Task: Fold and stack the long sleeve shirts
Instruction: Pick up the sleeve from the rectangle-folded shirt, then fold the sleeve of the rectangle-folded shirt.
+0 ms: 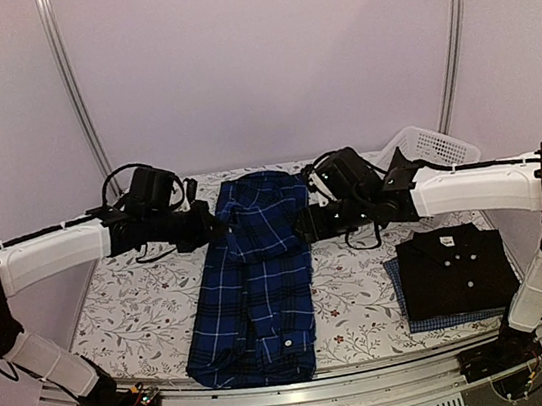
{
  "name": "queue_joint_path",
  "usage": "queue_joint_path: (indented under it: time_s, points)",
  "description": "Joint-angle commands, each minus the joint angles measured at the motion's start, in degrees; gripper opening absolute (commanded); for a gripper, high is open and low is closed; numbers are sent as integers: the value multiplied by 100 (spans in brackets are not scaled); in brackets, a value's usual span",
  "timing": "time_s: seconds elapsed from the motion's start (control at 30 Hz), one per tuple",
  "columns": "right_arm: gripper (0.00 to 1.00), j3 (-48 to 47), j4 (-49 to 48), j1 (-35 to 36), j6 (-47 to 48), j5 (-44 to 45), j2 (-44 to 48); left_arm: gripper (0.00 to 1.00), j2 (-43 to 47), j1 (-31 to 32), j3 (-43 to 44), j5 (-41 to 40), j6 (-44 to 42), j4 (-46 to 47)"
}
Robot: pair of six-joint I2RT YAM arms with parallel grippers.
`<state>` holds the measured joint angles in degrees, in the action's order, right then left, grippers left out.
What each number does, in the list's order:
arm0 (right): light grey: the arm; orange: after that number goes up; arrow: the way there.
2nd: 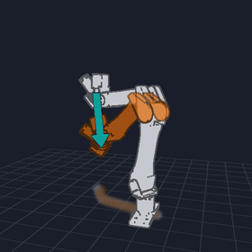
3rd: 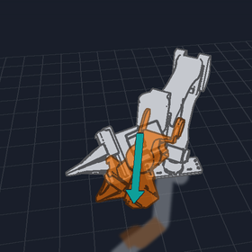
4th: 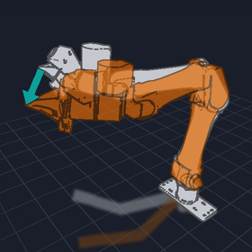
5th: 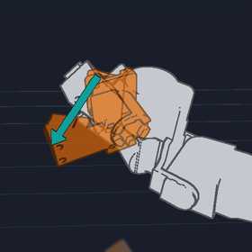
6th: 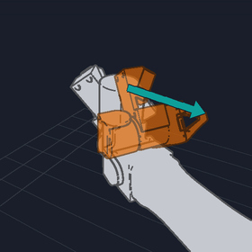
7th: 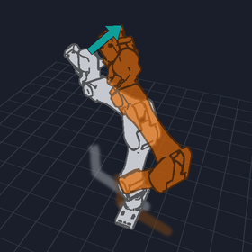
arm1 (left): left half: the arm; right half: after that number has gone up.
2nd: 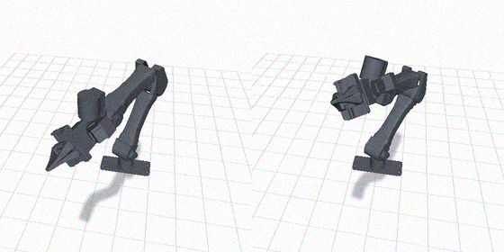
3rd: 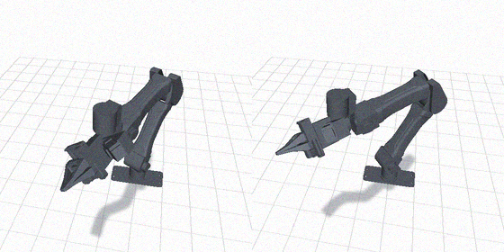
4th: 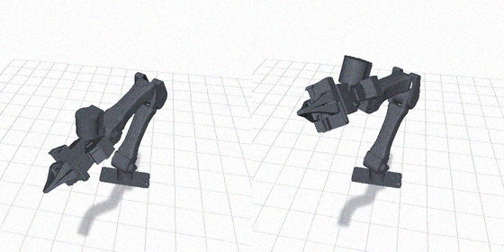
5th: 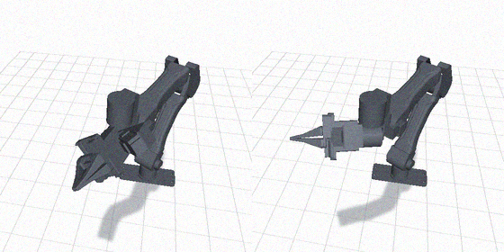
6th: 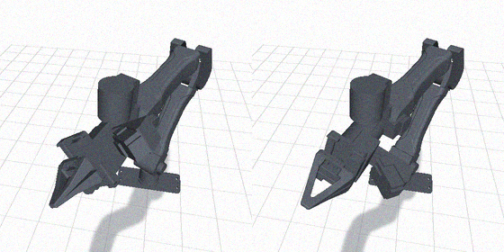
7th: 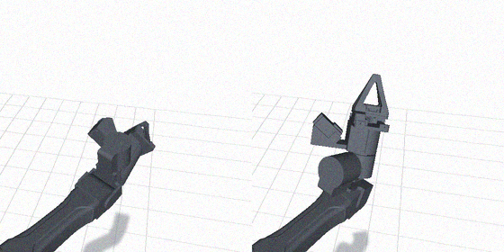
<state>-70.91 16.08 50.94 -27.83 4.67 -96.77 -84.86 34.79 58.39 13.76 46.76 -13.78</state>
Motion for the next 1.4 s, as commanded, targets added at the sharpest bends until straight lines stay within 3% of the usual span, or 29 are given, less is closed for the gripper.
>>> queue_joint_path:
  time_s: [0.0, 0.3, 0.63, 0.97, 1.37]
  points:
    - [63, -298, -247, -22, 81, -259, -129, 0, 663, -350, -1096, 1212, 1530, 1506]
    - [64, -291, -560, -20, 46, -642, -568, 0, 1743, -790, -2796, 1191, 3495, 2599]
    - [63, -596, -570, -22, 150, -686, -1041, 0, 2785, -641, -3197, 713, 3114, 973]
    - [63, -1008, -464, -22, 346, -787, -1388, 0, 3318, 464, -3940, -90, 3498, 564]
    - [63, -1256, -364, -23, 498, -842, -1634, 0, 3151, 1414, -4045, -610, 3816, 579]
